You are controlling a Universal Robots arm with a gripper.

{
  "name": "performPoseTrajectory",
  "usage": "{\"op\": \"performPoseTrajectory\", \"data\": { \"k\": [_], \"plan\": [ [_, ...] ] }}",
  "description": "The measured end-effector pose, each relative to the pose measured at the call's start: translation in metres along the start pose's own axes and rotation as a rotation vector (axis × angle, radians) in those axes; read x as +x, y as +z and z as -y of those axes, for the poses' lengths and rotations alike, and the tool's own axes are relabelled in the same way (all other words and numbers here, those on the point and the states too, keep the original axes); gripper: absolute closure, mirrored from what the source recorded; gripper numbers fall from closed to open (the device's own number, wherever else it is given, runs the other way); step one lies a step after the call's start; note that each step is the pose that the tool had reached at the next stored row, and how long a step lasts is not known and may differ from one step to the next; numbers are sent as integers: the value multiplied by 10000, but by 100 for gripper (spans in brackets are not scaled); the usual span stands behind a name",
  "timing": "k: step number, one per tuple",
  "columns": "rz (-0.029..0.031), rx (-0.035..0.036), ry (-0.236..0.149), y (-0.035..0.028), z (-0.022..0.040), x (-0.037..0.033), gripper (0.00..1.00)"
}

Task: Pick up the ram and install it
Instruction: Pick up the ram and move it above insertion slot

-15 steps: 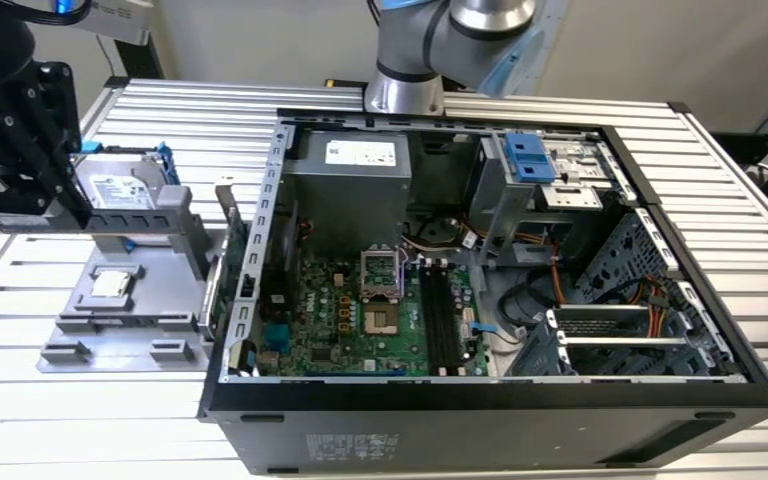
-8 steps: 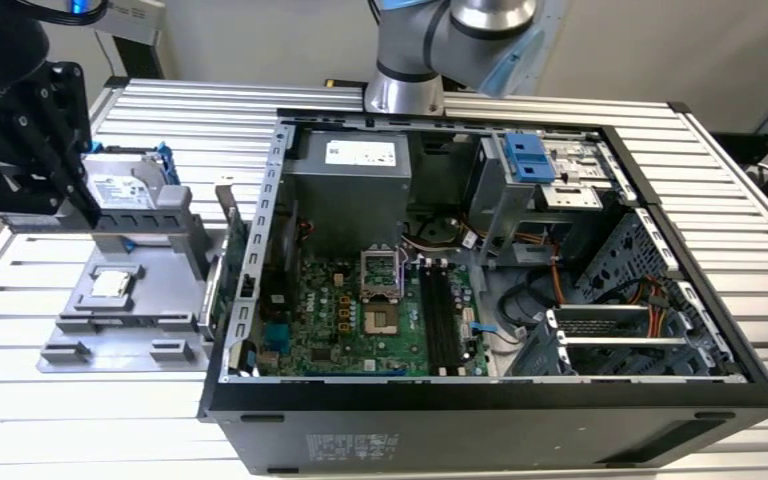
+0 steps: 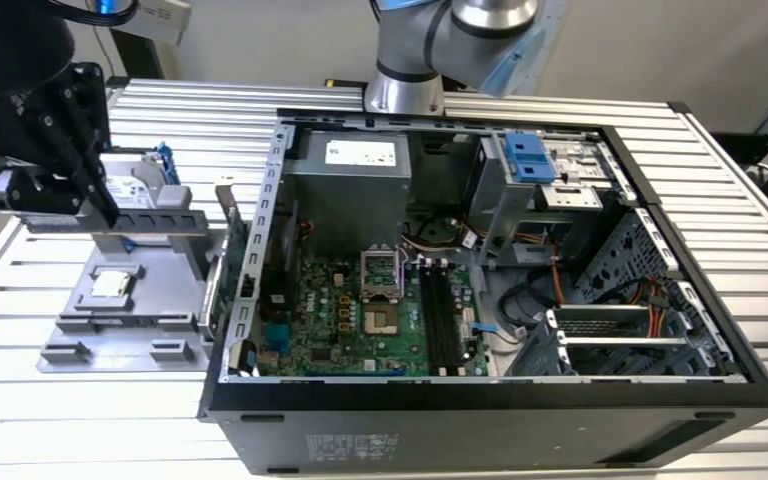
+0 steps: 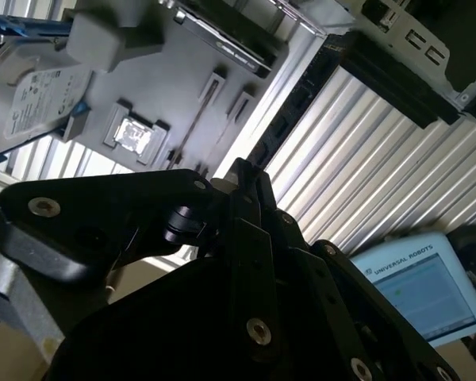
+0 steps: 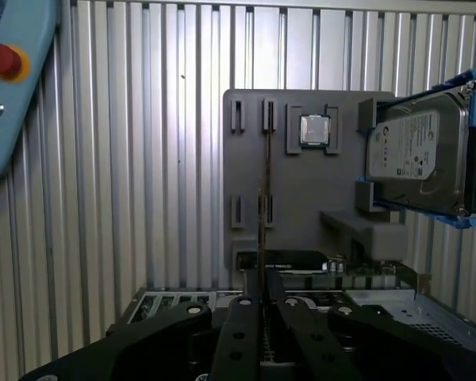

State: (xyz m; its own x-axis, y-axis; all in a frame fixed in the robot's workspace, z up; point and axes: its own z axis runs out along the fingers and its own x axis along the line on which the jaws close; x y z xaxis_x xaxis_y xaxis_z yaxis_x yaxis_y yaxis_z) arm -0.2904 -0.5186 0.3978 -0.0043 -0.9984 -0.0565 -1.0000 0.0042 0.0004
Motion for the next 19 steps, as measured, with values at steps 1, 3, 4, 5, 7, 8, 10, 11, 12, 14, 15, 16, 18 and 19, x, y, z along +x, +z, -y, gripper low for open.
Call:
{"op": "performPoseTrajectory", "data": {
  "k": [1,3,4,5,7,8,10,11,12,14,15,16,18,19],
  "plan": [
    [1,0,0,0,16,0,100],
    [0,0,-1,-1,54,0,100],
    [0,0,0,-2,76,-1,100],
    [-1,0,0,-3,99,-1,100],
    [0,0,0,-4,141,-1,100],
    [0,0,-1,-4,161,-1,100],
    [0,0,0,-5,203,-1,100],
    [0,0,0,-5,227,-1,100],
    [0,1,0,-6,252,-1,100],
    [1,1,0,-6,298,-2,100],
    [0,0,0,-7,323,-2,100],
    [-1,0,0,-8,345,-2,100],
    [0,0,0,-9,394,-2,100],
    [0,0,0,-9,419,-2,100]
  ]
}}
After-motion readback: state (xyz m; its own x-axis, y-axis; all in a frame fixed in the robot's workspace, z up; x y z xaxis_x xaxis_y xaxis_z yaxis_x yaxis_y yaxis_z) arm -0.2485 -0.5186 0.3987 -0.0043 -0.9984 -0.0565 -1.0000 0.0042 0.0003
